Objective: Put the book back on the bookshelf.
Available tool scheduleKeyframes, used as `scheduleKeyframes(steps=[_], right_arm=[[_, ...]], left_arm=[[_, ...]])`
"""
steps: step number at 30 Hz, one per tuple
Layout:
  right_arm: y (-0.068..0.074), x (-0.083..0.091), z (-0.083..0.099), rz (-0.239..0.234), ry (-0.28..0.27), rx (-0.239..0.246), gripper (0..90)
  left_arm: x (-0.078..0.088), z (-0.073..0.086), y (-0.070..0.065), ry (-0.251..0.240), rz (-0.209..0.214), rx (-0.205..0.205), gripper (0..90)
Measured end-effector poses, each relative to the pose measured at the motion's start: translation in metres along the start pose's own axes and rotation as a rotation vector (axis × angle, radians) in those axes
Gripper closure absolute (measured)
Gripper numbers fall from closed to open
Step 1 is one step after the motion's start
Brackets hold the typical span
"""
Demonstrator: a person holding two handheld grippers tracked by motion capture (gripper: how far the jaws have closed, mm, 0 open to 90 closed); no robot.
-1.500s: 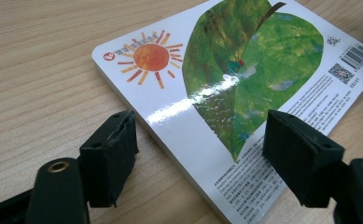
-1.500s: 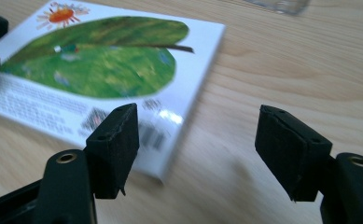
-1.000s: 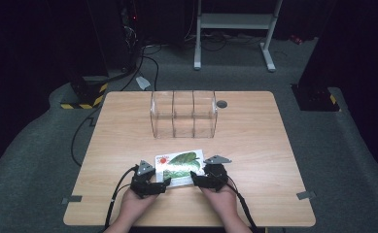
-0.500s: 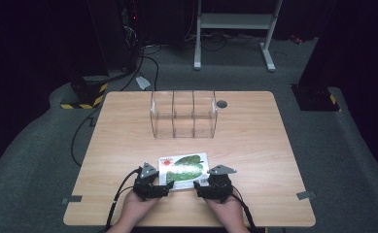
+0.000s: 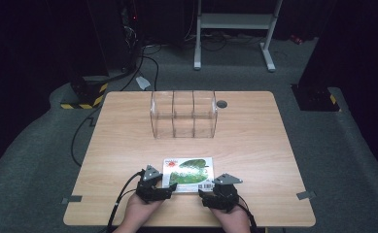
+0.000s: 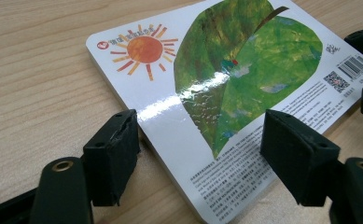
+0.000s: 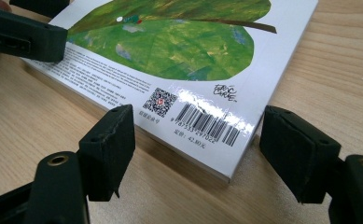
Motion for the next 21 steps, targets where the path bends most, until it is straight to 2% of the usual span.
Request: scheduleKeyframes(steps=[3,6,7,8,9,12,14,21], right_arm=[[-0.0014,0.0008,-0.0001,-0.01,-0.002,-0.007,27.3],[-0.0045,0.0018,-0.0013,0.007,-0.01,0.008,28.2],[-0.0064,0.0028,-0.0016,0.008,-0.016,0.01,28.4],[-0.0088,0.0022,-0.0026,-0.013,-0.019,0.001,27.0],[-0.0088,0.0022,-0.0026,-0.013,-0.019,0.001,27.0],[-0.0085,-0.0007,-0.0037,-0.033,-0.016,-0.021,26.4],[-0.0063,-0.0029,-0.0038,-0.027,-0.003,-0.015,23.6],[-0.0036,-0.0055,-0.0029,-0.008,-0.012,0.0,20.5]], left_arm=[[0.0004,-0.0003,0.0002,-0.001,-0.013,0.022,31.4],[0.0001,0.0031,0.0015,-0.051,-0.022,0.038,32.7],[0.0003,0.0027,0.002,-0.047,-0.026,0.043,34.8],[-0.0013,0.0011,0.0027,-0.045,-0.021,0.031,35.0],[-0.0021,0.0003,0.0032,-0.042,-0.01,0.025,35.0],[-0.0011,0.001,0.0052,-0.048,-0.003,0.034,37.5],[-0.0008,0.0015,0.0044,-0.048,-0.006,0.032,37.2],[0.001,0.0008,0.0064,-0.059,0.006,0.058,41.1]])
Point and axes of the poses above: each handheld gripper's, and its own axes: x roughly backward along the jaws, z roughly out of its underside, y roughly to its left, the point moved 3 cm from there along -x, roughly forward along the jaws, and after that the axes turned 2 degrees about -y, right-handed, at the moved point
